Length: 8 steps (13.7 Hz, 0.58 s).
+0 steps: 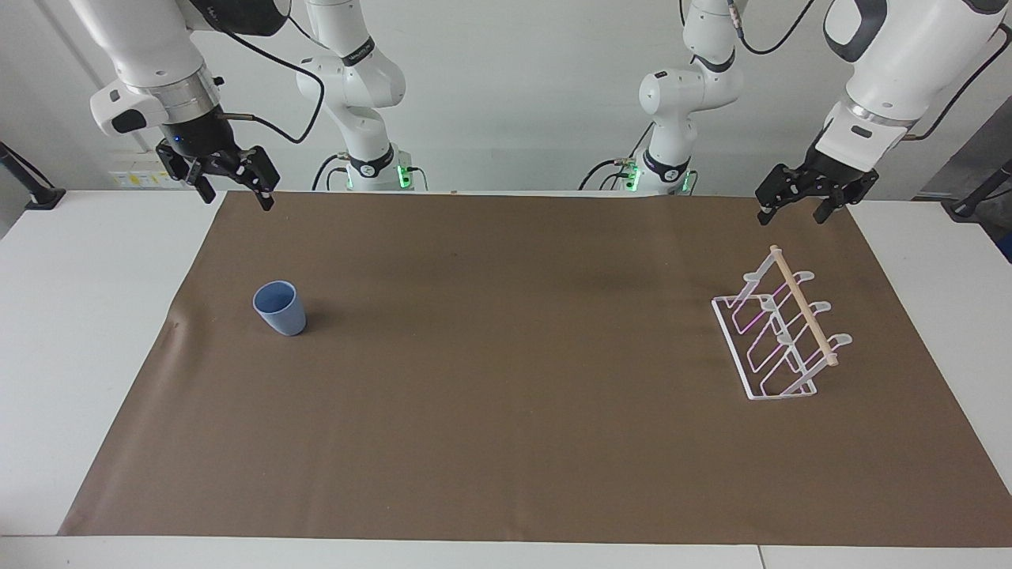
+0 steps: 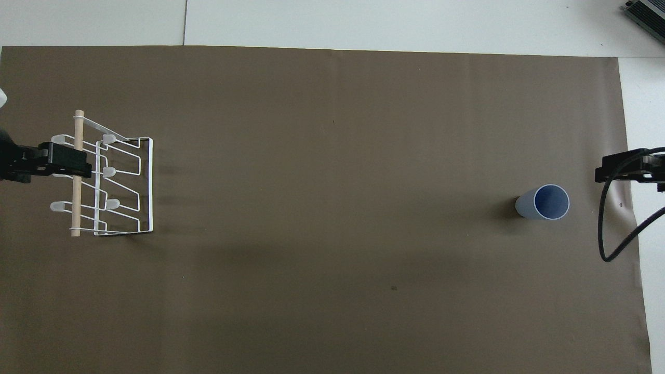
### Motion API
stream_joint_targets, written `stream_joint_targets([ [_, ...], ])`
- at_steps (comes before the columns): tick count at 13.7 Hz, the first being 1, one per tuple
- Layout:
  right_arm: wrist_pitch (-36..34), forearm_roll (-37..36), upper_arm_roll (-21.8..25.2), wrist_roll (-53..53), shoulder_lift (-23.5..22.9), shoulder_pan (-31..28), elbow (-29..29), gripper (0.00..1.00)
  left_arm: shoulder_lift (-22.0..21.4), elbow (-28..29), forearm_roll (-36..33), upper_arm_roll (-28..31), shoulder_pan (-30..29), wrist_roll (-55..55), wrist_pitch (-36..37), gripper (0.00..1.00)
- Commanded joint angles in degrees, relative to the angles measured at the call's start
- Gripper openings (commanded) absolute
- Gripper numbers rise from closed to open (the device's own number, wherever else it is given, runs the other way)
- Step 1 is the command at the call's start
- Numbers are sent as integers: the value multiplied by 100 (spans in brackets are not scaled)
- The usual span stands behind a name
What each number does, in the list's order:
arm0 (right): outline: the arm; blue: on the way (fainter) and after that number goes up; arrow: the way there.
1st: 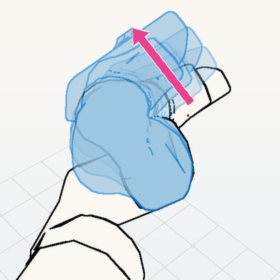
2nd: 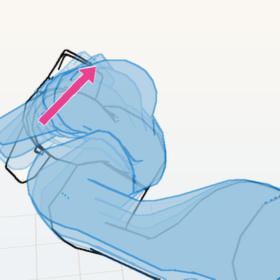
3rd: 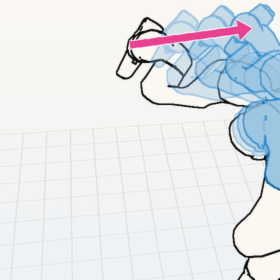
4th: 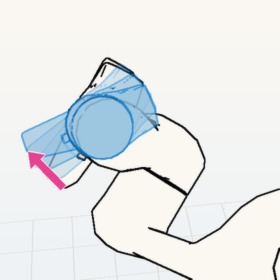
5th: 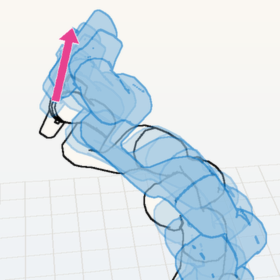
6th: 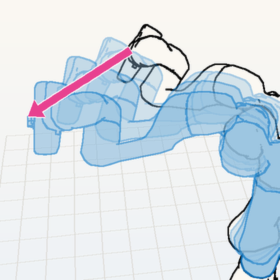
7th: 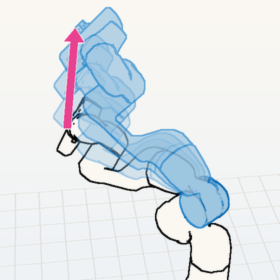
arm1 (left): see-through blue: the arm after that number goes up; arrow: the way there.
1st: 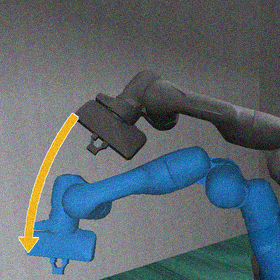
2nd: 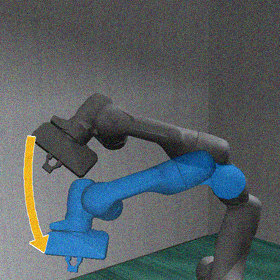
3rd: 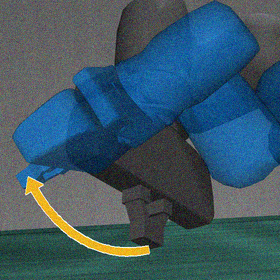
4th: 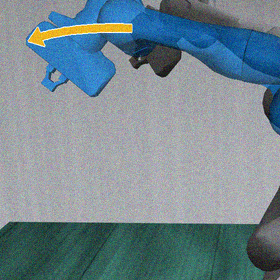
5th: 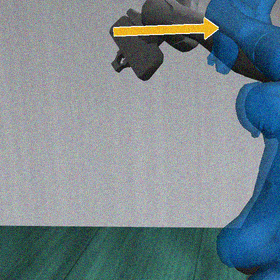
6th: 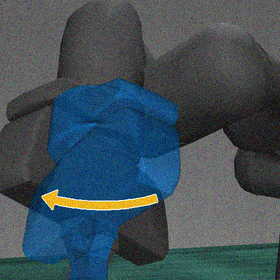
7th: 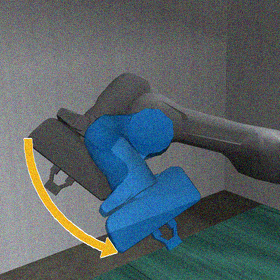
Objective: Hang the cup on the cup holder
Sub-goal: 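Reach the right gripper down to the light blue cup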
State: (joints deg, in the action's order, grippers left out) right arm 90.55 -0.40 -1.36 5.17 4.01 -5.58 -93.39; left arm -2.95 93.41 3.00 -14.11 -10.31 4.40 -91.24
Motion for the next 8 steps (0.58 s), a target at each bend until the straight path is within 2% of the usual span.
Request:
stream_joint_targets([
  [1,120,31,65,-235,309,57,-511,100,-215,282,69,-13,-59,-79,-201,100],
  [2,260,66,65,-279,424,57,-853,100,-241,326,69,-13,-42,-71,-218,100],
  [5,1532,101,56,-218,706,100,-2075,100,-311,493,69,-13,-6,-62,-236,100],
  [8,2079,110,56,-235,671,180,-2525,100,-346,564,69,-13,3,-62,-341,100],
])
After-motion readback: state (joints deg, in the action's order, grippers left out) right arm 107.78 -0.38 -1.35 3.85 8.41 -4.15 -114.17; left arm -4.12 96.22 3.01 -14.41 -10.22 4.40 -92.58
